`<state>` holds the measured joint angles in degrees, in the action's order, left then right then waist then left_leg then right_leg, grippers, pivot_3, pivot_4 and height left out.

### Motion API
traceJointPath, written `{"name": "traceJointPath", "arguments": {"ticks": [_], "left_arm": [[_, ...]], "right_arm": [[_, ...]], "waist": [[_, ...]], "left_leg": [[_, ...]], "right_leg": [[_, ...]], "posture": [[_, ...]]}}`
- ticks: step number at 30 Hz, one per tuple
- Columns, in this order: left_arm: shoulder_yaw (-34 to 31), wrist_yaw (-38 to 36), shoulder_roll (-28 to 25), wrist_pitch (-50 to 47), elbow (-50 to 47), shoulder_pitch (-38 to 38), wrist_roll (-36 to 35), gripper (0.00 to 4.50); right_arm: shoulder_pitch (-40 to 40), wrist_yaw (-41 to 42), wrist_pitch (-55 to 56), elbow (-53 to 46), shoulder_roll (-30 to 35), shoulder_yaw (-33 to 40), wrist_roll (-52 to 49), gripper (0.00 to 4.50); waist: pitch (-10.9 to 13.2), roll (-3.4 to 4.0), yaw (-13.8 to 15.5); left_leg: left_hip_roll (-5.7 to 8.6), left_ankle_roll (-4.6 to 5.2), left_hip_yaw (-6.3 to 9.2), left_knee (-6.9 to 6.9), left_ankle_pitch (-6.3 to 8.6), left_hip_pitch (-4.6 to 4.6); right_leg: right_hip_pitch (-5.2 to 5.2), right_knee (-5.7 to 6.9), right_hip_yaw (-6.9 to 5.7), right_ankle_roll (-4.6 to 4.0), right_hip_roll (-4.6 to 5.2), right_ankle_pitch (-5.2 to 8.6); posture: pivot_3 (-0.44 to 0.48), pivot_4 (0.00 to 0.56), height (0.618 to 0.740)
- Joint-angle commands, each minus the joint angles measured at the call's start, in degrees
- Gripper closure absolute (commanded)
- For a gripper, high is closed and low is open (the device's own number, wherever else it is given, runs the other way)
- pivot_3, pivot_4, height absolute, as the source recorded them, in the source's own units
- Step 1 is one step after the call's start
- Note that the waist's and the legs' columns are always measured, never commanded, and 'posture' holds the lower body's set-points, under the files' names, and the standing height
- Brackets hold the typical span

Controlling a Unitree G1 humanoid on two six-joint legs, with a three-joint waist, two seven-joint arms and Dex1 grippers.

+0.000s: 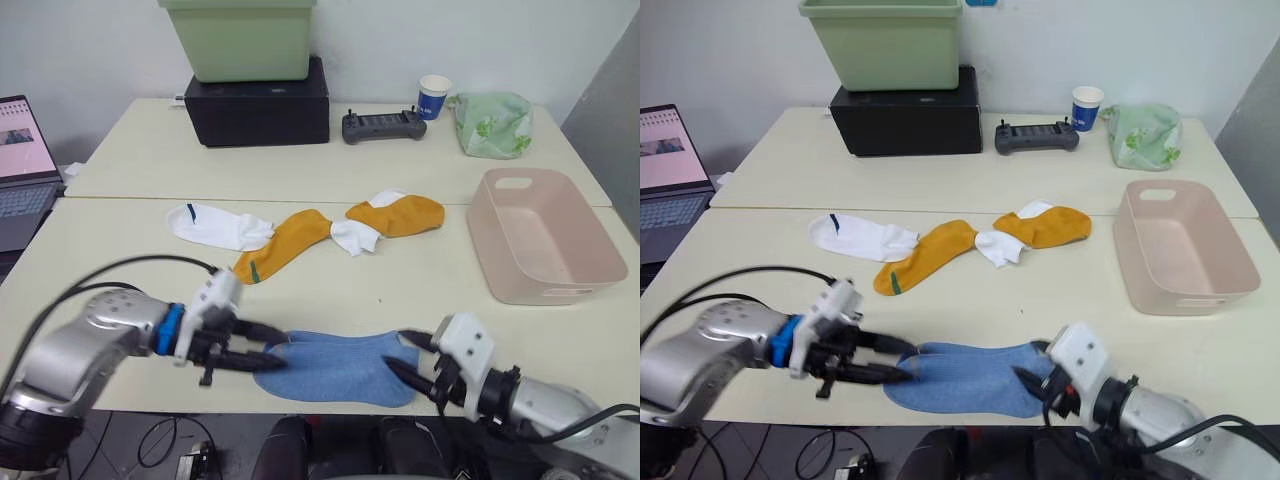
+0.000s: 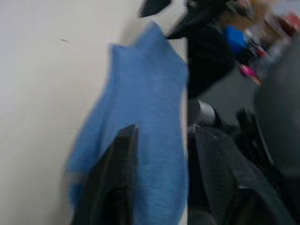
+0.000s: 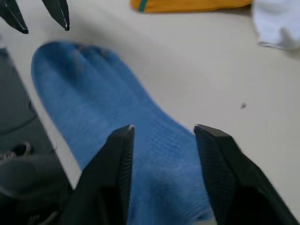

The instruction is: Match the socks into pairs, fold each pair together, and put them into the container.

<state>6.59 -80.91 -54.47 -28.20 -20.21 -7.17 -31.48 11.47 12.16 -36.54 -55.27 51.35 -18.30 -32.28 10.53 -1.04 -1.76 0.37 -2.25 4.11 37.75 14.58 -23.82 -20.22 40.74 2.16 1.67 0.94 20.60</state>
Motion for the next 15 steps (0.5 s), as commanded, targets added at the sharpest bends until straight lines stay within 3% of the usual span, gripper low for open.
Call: {"name": "traceJointPath", "arguments": {"ticks": [1, 3, 4, 8, 15], "left_arm": [[6.67, -0.48, 4.28, 11.04, 3.83, -1.60, 8.71, 3.92], [9.49, 0.95, 6.98, 16.20, 7.89, -2.64, 13.64, 4.49], [10.64, 2.01, 8.44, 18.75, 10.33, -3.34, 15.90, 4.50], [12.13, 6.46, 12.91, 21.26, 18.02, -6.45, 21.02, 4.50], [12.42, 10.43, 14.63, 20.86, 23.33, -7.71, 24.32, 4.50]], "right_arm": [[-2.88, 5.68, 4.37, 1.58, 0.39, -5.81, 9.95, 3.63], [-4.05, 7.00, 4.59, 3.66, -0.65, -7.70, 13.09, 4.28], [-4.63, 7.34, 4.16, 4.79, -1.22, -8.30, 14.42, 4.47], [-5.56, 7.73, 2.01, 8.38, -3.19, -6.73, 17.75, 4.47], [-3.81, 6.51, -0.53, 10.80, -5.62, -1.20, 21.63, 4.47]], "waist": [[0.00, 0.00, 0.00], [0.01, -0.05, 0.04], [0.00, -0.04, 0.06], [-0.01, -0.06, 0.09], [-0.20, 0.09, 0.08]], "left_leg": [[0.01, 0.00, 0.00, 0.05, 0.00, 0.02], [0.02, 0.00, 0.01, 0.11, 0.00, 0.02], [0.02, 0.00, 0.02, 0.11, 0.00, 0.01], [0.03, 0.01, 0.04, 0.14, 0.00, 0.00], [0.04, 0.01, 0.07, 0.14, 0.00, 0.13]], "right_leg": [[0.04, 0.01, 0.00, 0.00, 0.00, -0.01], [0.05, 0.03, -0.01, 0.00, 0.01, -0.01], [0.04, 0.04, -0.02, 0.00, 0.00, -0.01], [0.05, 0.08, -0.05, 0.00, 0.01, -0.01], [0.17, 0.13, -0.06, 0.00, 0.01, -0.02]], "posture": [[0.000, 0.150, 0.720], [0.000, 0.150, 0.720], [0.000, 0.150, 0.720], [0.000, 0.150, 0.720], [0.000, 0.150, 0.720]]}}
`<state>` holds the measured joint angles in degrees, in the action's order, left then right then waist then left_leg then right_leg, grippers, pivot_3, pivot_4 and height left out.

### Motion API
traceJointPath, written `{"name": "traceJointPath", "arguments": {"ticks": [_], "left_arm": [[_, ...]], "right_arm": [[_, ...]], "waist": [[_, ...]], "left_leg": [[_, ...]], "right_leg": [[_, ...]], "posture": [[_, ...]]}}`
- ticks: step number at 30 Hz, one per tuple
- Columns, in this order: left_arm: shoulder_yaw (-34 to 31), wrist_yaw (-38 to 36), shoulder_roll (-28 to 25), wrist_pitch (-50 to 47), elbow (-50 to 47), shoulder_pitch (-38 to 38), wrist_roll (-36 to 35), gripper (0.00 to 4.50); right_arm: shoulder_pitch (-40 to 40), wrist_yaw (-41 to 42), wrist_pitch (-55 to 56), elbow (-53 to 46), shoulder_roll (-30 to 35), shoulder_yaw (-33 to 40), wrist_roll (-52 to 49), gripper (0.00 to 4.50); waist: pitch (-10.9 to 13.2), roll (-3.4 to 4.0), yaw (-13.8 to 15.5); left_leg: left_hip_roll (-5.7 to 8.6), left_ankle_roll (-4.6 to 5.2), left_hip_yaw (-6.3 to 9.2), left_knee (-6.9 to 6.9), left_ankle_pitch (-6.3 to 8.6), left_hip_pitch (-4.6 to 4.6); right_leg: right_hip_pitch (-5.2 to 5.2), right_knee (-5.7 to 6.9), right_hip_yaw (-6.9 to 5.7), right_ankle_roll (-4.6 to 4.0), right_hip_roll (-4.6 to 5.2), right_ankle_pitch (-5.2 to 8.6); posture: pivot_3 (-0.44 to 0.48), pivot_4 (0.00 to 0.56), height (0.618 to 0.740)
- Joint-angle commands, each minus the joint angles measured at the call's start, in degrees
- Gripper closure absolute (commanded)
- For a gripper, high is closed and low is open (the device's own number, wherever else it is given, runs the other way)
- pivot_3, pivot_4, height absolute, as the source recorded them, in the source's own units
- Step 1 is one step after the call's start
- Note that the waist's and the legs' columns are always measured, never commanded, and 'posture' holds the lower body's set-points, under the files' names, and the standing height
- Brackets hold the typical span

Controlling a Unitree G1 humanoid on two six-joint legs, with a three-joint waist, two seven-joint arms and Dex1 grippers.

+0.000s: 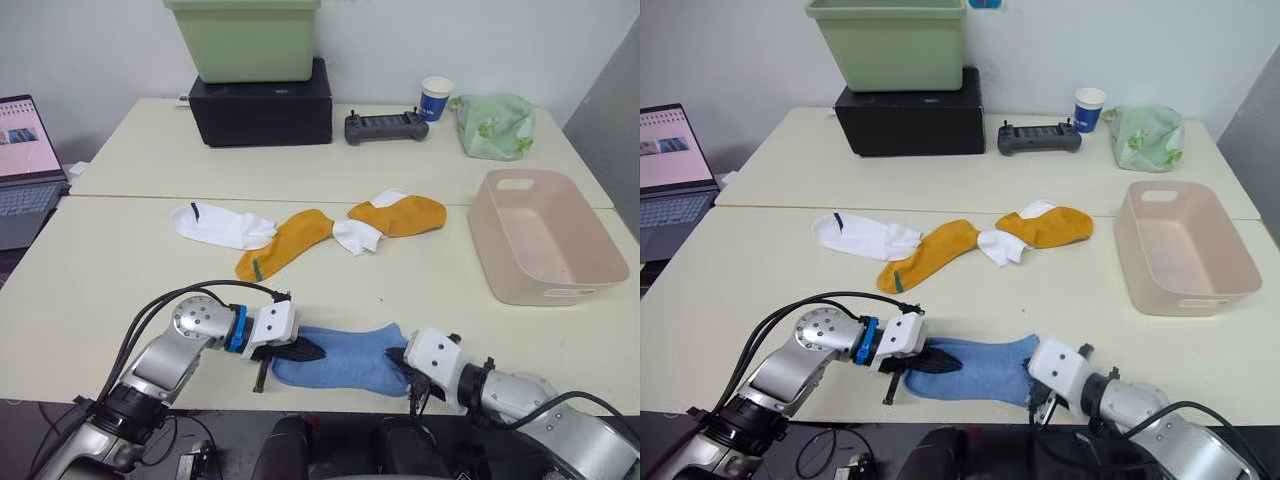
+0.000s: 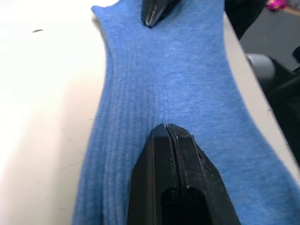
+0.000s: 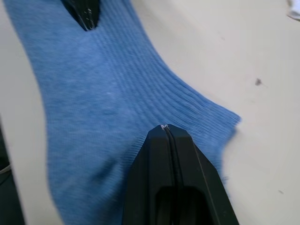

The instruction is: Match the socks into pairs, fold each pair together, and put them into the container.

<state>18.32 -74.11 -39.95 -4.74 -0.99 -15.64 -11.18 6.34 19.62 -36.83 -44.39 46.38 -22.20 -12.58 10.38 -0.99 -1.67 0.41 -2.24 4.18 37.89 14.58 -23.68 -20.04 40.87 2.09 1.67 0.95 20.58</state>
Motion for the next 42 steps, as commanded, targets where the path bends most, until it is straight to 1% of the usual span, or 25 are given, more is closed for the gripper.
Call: {"name": "traceJointPath", "arguments": {"ticks": [1, 3, 5, 7, 10, 12, 14, 16, 19, 21, 23, 25, 28, 30, 33, 35, 37, 42], "left_arm": [[0.38, 3.92, 0.27, -2.92, 3.67, 0.88, 3.59, 4.50], [-0.56, 3.92, 0.59, -3.21, 2.10, 1.10, 1.93, 4.50], [-2.62, 3.13, 1.23, -4.89, -1.45, 1.10, -2.48, 4.50], [-3.64, 0.95, 0.73, -6.57, -5.51, 0.98, -6.37, 4.50], [-2.40, -2.70, -2.25, -9.96, -10.76, 0.79, -8.07, 4.50], [-0.32, -2.58, -2.69, -7.67, -8.50, 0.43, -4.11, 4.50], [1.28, -1.53, -2.46, -6.59, -5.38, -0.39, -0.74, 4.50], [1.70, -0.08, -1.73, -8.16, -3.68, -0.98, 0.36, 4.50], [2.97, 0.71, -1.51, -7.12, -0.50, -1.85, 3.15, 4.50], [3.39, 1.21, -1.24, -5.08, 1.31, -2.30, 4.43, 4.50], [0.70, 0.49, -0.13, -8.17, -1.56, -3.44, -0.60, 4.50], [-1.10, -0.84, -0.30, -10.74, -4.29, -4.19, -4.09, 4.50], [-0.88, -2.96, -2.78, -10.93, -6.44, -3.89, -3.93, 4.50], [-0.61, -3.47, -3.88, -12.82, -7.55, -3.23, -4.11, 4.50], [1.89, -2.81, -4.97, -10.14, -5.04, -1.73, 0.28, 4.50], [2.90, -1.78, -4.55, -9.24, -3.35, -1.29, 2.34, 4.50], [2.89, -0.47, -3.88, -9.52, -3.21, -1.00, 2.76, 4.50], [2.74, 0.18, -3.54, -11.06, -5.22, -0.15, 2.03, 4.50]], "right_arm": [[1.90, -0.91, -0.04, -0.12, -0.98, 3.54, 2.24, 4.47], [2.94, -0.27, 1.23, -1.21, -1.82, 5.13, 2.19, 4.47], [3.93, 0.73, 3.19, -4.21, -4.32, 7.45, -0.28, 4.47], [4.05, 2.03, 2.40, -7.06, -6.35, 8.85, -3.04, 4.47], [2.19, 4.56, -0.70, -8.05, -7.15, 5.39, -4.05, 4.47], [-0.02, 5.66, -1.30, -4.60, -8.38, -0.32, -1.76, 4.47], [-0.72, 6.12, -1.12, -1.60, -8.67, -3.63, 0.55, 4.47], [-0.05, 6.57, -0.71, -0.66, -8.02, -4.45, 1.75, 4.47], [2.65, 7.34, -0.50, -0.99, -6.51, -3.76, 2.21, 4.47], [6.58, 7.34, 1.03, -1.40, -4.56, -1.68, 3.12, 4.47], [11.68, 5.64, 5.01, -3.15, -4.39, 3.28, 3.75, 4.47], [13.96, 3.33, 7.38, -4.94, -6.56, 7.05, 3.86, 4.47], [16.66, 0.79, 9.69, -7.99, -9.72, 9.93, 4.63, 4.47], [18.03, -0.11, 9.03, -9.68, -11.60, 10.70, 4.52, 4.47], [20.00, -2.16, 6.22, -11.54, -16.04, 12.86, 1.92, 4.47], [20.92, -3.60, 4.43, -11.74, -19.44, 14.92, -0.18, 4.12], [23.37, -3.58, 3.22, -12.03, -21.60, 16.19, -2.58, 3.61], [26.70, -4.12, 1.76, -11.21, -23.14, 15.18, -3.55, 1.77]], "waist": [[-0.10, 0.07, 0.00], [-0.14, 0.09, 0.01], [-0.13, 0.08, 0.00], [-0.10, 0.04, -0.04], [-0.07, -0.02, -0.18], [-0.07, -0.01, -0.24], [-0.07, 0.00, -0.16], [-0.06, -0.02, -0.14], [-0.09, -0.03, 0.09], [-0.13, -0.02, 0.10], [-0.21, 0.05, 0.25], [-0.12, -0.15, 0.27], [-0.07, -0.22, -0.04], [-0.08, -0.21, -0.18], [-0.08, -0.20, -0.17], [-0.09, -0.23, -0.02], [-0.14, -0.18, 0.01], [-0.20, -0.09, 0.01]], "left_leg": [[0.00, 0.00, 0.00, 0.00, 0.00, 0.03], [0.01, 0.00, 0.00, -0.01, 0.00, 0.12], [0.01, 0.00, -0.01, -0.01, 0.00, 0.22], [-0.01, 0.00, 0.02, -0.01, 0.00, 0.23], [-0.03, 0.00, 0.04, -0.03, 0.00, 0.21], [-0.05, 0.00, 0.05, -0.04, 0.00, 0.22], [-0.04, 0.00, 0.06, -0.06, 0.00, 0.27], [-0.01, 0.01, 0.05, -0.06, 0.00, 0.25], [0.03, 0.01, 0.04, -0.03, 0.01, 0.20], [0.02, 0.01, 0.07, -0.03, 0.01, 0.23], [0.01, 0.01, 0.05, -0.06, 0.01, 0.48], [0.05, 0.02, 0.08, -0.08, 0.02, 0.56], [0.02, 0.01, 0.10, -0.07, 0.02, 0.55], [0.01, 0.01, 0.07, -0.11, 0.02, 0.56], [-0.05, 0.01, 0.09, -0.21, 0.02, 0.59], [-0.04, 0.01, 0.08, -0.23, 0.02, 0.58], [-0.04, 0.01, 0.07, -0.23, 0.02, 0.61], [0.00, 0.01, 0.00, -0.28, 0.02, 0.71]], "right_leg": [[0.04, -0.01, 0.00, 0.00, 0.00, 0.00], [0.12, -0.01, 0.00, 0.00, 0.01, 0.00], [0.23, -0.01, 0.02, 0.00, 0.01, 0.00], [0.24, 0.00, -0.01, 0.00, 0.00, 0.00], [0.21, 0.00, -0.03, 0.00, -0.02, 0.00], [0.21, -0.01, -0.04, 0.00, -0.05, 0.01], [0.23, 0.00, -0.04, 0.00, -0.06, 0.01], [0.22, -0.02, -0.02, 0.00, -0.05, 0.01], [0.22, -0.06, -0.04, 0.01, 0.00, 0.01], [0.27, -0.06, -0.07, 0.01, 0.01, 0.01], [0.51, -0.07, -0.04, 0.01, 0.00, 0.02], [0.67, -0.12, -0.10, 0.14, 0.05, 0.10], [0.65, -0.09, -0.10, 0.13, 0.03, 0.09], [0.59, -0.04, -0.05, 0.13, 0.00, 0.09], [0.55, -0.03, -0.06, 0.08, -0.05, 0.12], [0.56, -0.04, -0.04, 0.07, -0.04, 0.12], [0.60, -0.07, -0.04, 0.06, -0.02, 0.12], [0.66, -0.10, 0.03, 0.06, 0.04, 0.13]], "posture": [[0.000, 0.150, 0.720], [0.000, 0.150, 0.720], [0.000, 0.150, 0.720], [0.000, 0.150, 0.720], [0.000, 0.150, 0.720], [0.000, 0.150, 0.720], [0.000, 0.150, 0.720], [0.000, 0.150, 0.720], [0.000, 0.150, 0.720], [0.000, 0.150, 0.720], [0.000, 0.150, 0.720], [0.000, 0.150, 0.720], [0.000, 0.150, 0.720], [0.000, 0.150, 0.720], [0.000, 0.150, 0.720], [0.000, 0.150, 0.720], [0.000, 0.150, 0.720], [0.000, 0.150, 0.720]]}}
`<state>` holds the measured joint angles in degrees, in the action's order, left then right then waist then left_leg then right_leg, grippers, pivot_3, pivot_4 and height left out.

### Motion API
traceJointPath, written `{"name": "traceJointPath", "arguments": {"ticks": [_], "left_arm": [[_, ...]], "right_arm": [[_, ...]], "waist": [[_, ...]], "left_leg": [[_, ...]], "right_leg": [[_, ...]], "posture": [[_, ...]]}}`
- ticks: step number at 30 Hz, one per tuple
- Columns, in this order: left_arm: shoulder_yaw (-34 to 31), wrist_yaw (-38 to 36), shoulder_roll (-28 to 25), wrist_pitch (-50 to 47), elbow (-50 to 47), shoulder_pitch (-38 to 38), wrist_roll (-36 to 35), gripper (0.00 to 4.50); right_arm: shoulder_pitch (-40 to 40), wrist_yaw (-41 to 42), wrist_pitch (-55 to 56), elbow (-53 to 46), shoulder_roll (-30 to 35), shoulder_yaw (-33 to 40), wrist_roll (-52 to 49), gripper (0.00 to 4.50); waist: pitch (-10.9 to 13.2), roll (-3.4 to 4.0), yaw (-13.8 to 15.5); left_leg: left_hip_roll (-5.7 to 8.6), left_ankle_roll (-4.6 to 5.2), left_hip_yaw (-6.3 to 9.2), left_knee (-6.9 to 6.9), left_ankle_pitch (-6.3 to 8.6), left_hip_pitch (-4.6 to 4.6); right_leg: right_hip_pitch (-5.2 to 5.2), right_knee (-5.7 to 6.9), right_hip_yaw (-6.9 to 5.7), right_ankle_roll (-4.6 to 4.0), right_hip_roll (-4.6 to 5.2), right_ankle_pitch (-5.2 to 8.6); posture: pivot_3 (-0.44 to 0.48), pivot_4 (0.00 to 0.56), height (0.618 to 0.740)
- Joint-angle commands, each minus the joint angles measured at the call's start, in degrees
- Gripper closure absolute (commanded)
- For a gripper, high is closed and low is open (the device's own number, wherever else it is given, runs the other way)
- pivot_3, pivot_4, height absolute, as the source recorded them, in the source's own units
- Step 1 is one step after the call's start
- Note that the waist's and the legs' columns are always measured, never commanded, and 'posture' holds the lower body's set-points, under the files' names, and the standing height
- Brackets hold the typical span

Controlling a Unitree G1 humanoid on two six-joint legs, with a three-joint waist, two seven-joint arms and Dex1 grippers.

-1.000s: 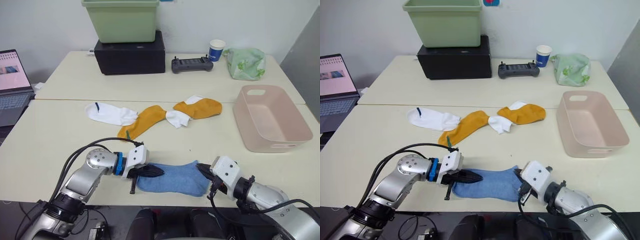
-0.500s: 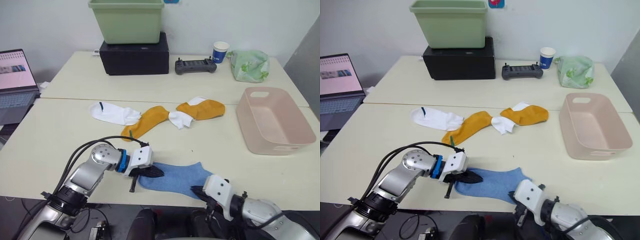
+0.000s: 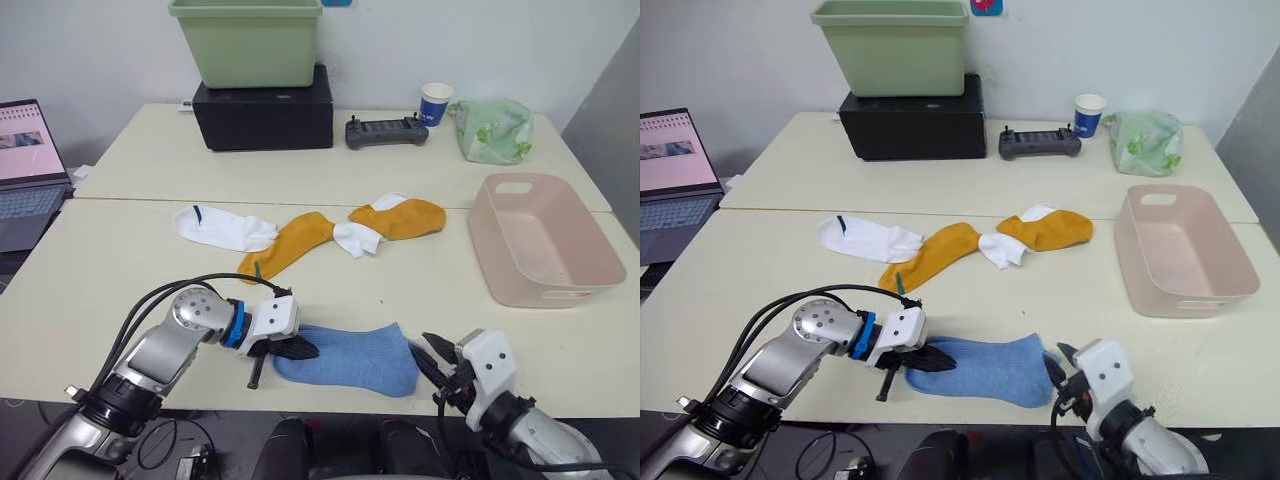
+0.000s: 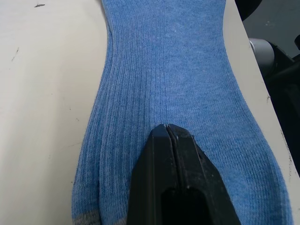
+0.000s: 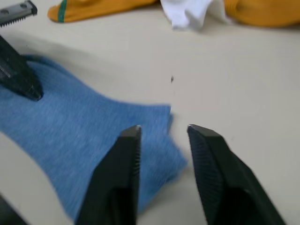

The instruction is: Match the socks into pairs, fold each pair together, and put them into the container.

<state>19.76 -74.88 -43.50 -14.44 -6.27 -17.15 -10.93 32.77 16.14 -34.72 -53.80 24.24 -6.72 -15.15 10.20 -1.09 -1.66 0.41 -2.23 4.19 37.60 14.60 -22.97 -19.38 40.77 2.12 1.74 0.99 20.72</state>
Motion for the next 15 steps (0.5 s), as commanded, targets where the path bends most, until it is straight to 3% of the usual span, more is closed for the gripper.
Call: {"name": "traceJointPath", "arguments": {"ticks": [1, 8, 11, 15], "left_arm": [[1.39, 1.00, 0.01, -1.14, 0.02, 1.54, 1.90, 4.50], [0.78, 2.28, 0.53, -0.51, 0.91, 1.57, 2.08, 4.50], [0.20, 2.63, 0.51, -0.43, 1.31, 1.58, 1.96, 4.50], [-0.77, 3.77, 0.64, -0.74, 1.16, 2.36, 1.45, 4.50]], "right_arm": [[0.05, -1.48, -1.13, -0.50, -1.60, -1.32, -0.38, 1.51], [-4.65, -3.43, -6.34, 3.23, -3.93, -7.06, 0.39, 1.51], [-6.09, -3.58, -7.22, 3.68, -3.46, -8.06, 0.69, 2.13], [-7.45, -3.63, -7.51, 3.51, -4.12, -5.00, -1.00, 3.60]], "waist": [[-0.03, 0.02, 0.00], [-0.07, 0.07, -0.01], [-0.08, 0.06, 0.02], [-0.08, 0.07, 0.02]], "left_leg": [[0.00, 0.00, -0.01, -0.02, 0.00, 0.02], [0.00, 0.00, -0.04, -0.09, 0.00, 0.05], [0.01, 0.00, -0.04, -0.10, 0.00, 0.05], [0.01, 0.00, -0.04, -0.10, 0.00, 0.05]], "right_leg": [[0.00, 0.00, 0.02, 0.00, 0.00, 0.00], [0.00, -0.03, 0.04, 0.07, 0.01, 0.04], [-0.01, -0.03, 0.04, 0.08, 0.02, 0.05], [0.00, -0.05, 0.04, 0.09, 0.02, 0.05]], "posture": [[0.000, 0.150, 0.720], [0.000, 0.150, 0.720], [0.000, 0.150, 0.720], [0.000, 0.150, 0.720]]}}
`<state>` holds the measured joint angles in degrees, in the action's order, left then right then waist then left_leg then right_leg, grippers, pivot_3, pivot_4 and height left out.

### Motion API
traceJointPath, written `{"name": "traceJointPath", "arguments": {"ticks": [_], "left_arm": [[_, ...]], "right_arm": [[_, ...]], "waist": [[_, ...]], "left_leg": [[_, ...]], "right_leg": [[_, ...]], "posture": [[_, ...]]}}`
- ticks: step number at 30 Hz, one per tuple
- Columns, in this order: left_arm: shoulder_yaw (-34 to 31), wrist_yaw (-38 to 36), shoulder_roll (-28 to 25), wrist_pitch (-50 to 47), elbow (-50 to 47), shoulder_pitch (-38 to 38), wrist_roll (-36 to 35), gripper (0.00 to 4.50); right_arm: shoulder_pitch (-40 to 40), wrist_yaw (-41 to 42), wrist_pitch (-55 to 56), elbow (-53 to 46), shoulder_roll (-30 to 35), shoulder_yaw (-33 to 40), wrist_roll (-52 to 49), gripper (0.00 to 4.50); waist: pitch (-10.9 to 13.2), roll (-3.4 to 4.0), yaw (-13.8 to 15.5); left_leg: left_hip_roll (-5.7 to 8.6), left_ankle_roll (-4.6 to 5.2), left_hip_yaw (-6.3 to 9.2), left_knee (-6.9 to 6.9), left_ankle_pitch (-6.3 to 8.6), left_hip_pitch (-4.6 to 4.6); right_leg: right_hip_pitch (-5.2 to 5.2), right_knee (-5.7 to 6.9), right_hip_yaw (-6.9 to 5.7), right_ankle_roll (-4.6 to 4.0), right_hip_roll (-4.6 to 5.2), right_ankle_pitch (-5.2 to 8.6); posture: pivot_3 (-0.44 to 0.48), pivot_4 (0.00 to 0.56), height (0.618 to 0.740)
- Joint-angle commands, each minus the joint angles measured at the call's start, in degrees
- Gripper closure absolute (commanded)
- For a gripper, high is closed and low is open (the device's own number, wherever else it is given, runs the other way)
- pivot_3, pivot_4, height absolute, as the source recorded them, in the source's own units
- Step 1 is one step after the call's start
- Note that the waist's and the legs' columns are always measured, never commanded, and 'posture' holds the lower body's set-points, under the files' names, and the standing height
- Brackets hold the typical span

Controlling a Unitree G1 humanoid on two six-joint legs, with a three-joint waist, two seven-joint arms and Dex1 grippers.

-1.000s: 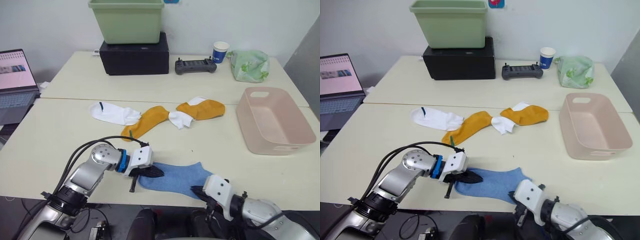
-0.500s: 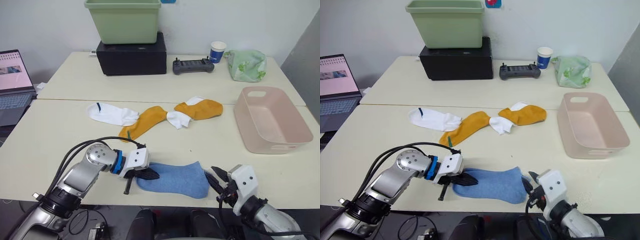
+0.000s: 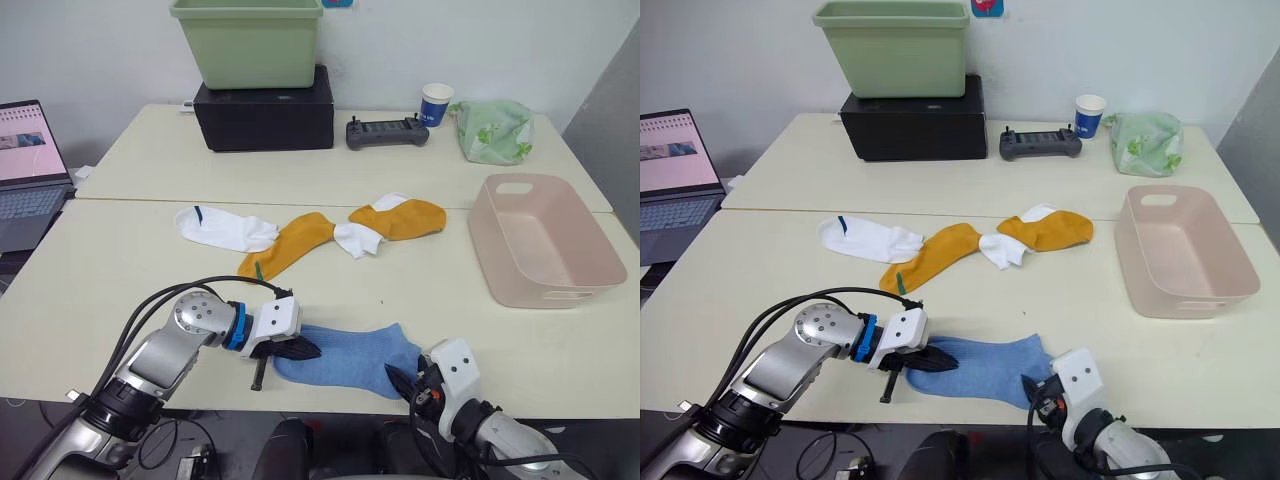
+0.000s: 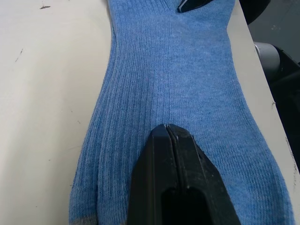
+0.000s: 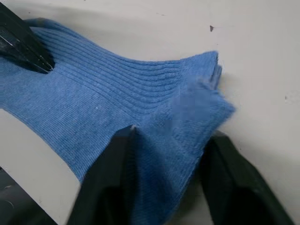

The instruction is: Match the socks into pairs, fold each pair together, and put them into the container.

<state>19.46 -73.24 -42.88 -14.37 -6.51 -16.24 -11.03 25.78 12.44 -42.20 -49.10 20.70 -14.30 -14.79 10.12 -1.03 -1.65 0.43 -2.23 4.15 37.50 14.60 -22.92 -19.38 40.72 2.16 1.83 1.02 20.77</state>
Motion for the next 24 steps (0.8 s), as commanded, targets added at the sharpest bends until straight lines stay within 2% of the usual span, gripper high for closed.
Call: {"name": "traceJointPath", "arguments": {"ticks": [1, 2, 3, 8, 16, 20, 24], "left_arm": [[-0.53, 2.32, 0.04, -0.89, 1.05, 1.75, 1.47, 4.50], [-0.54, 2.45, 0.05, -1.06, 0.54, 2.10, 1.39, 4.50], [-0.55, 2.53, 0.05, -1.25, 0.06, 2.39, 1.34, 4.50], [-1.16, 4.00, 1.19, -3.51, -2.95, 3.13, -0.17, 4.50], [-1.28, 8.14, 7.64, -13.07, -8.34, -1.11, -4.52, 4.50], [0.81, 8.44, 9.25, -12.33, -6.44, -2.32, -2.62, 4.50], [3.48, 8.18, 8.14, -9.89, -2.75, -1.74, 0.57, 4.50]], "right_arm": [[-0.56, 0.22, -0.20, -1.37, -0.82, 3.59, -2.09, 3.98], [-0.55, 0.48, -0.33, -1.61, -0.92, 4.55, -2.74, 4.37], [-0.52, 0.72, -0.48, -1.82, -0.91, 5.24, -3.22, 4.45], [0.14, 1.94, 0.12, -2.32, -0.05, 7.72, -4.43, 4.45], [-1.54, 4.90, -2.48, -4.25, 3.03, 16.20, -9.51, 4.45], [-4.05, 5.70, -6.40, -7.51, 4.63, 18.53, -14.30, 4.45], [-8.72, 4.54, -11.71, -10.64, 5.87, 16.85, -19.39, 4.45]], "waist": [[0.00, 0.00, 0.00], [0.00, 0.00, 0.00], [0.00, 0.00, 0.00], [0.00, 0.00, 0.09], [0.09, -0.11, 0.09], [0.10, -0.10, -0.11], [0.11, -0.11, -0.31]], "left_leg": [[0.00, 0.00, 0.00, 0.00, 0.00, 0.00], [0.00, 0.00, 0.01, 0.00, 0.00, 0.00], [0.00, 0.00, 0.01, 0.00, 0.00, 0.00], [0.00, 0.00, 0.00, -0.01, 0.00, -0.01], [0.02, 0.00, 0.02, 0.00, 0.00, -0.05], [0.01, 0.00, 0.01, -0.06, 0.00, -0.04], [0.01, -0.01, -0.03, -0.35, -0.01, 0.04]], "right_leg": [[0.00, 0.00, -0.01, 0.00, 0.00, 0.00], [0.00, 0.00, -0.01, 0.00, 0.00, 0.00], [0.00, 0.00, 0.00, 0.00, 0.00, 0.00], [0.00, 0.00, -0.01, -0.01, 0.01, -0.01], [-0.01, -0.01, -0.05, -0.02, 0.01, -0.01], [-0.02, -0.01, -0.03, -0.08, 0.00, -0.05], [-0.10, -0.02, 0.01, -0.08, -0.02, -0.05]], "posture": [[0.000, 0.150, 0.720], [0.000, 0.150, 0.720], [0.000, 0.150, 0.720], [0.000, 0.150, 0.720], [0.000, 0.150, 0.720], [0.000, 0.150, 0.720], [0.000, 0.150, 0.720]]}}
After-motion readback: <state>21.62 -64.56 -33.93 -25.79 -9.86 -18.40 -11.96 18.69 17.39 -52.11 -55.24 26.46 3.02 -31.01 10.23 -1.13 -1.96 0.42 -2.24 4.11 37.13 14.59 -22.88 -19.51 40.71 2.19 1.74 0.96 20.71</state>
